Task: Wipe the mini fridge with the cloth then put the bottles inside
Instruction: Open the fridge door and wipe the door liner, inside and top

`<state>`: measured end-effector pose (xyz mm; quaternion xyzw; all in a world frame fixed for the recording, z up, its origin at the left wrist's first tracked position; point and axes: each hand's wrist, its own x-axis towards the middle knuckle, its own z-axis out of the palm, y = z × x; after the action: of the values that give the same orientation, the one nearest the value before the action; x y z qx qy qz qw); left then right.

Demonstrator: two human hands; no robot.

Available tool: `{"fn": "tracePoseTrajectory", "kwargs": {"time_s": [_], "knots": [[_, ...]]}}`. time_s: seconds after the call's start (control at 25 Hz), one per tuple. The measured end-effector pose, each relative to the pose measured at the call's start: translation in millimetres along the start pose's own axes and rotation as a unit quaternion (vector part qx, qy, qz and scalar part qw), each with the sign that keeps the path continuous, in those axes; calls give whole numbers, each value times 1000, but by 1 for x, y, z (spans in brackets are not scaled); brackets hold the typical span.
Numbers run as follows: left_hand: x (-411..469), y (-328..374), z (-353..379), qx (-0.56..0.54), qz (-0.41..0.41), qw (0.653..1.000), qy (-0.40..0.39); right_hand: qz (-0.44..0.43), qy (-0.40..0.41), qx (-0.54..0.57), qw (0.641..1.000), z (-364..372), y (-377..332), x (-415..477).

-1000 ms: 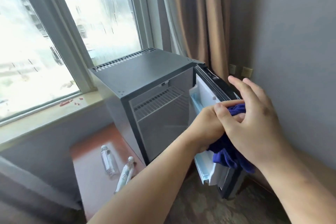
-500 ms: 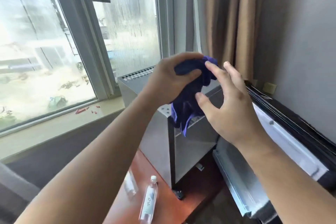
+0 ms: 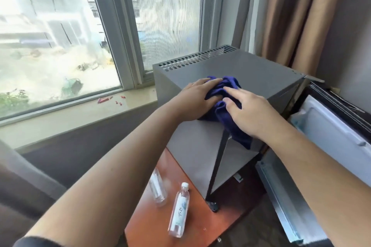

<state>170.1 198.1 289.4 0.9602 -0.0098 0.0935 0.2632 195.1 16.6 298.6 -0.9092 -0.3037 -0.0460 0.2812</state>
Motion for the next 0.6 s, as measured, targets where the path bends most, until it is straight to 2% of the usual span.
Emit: {"fn": "tracePoseTrajectory", "kwargs": {"time_s": [0.12,0.28,0.44,0.6], "knots": [[12,-18,-4,32,-13,999,28,-23,-62,-56,996,5,-5,31],[29,-44,-18,43,-64,996,43,-26,-149,-74,986,24,-21,74],[37,-59,-25,-6,-43,998,55,-22,-166,-93,981,40,-27,83],[32,-82,-29,-58,12,995,80,-32,-148,-118,982,52,-33,88]]}}
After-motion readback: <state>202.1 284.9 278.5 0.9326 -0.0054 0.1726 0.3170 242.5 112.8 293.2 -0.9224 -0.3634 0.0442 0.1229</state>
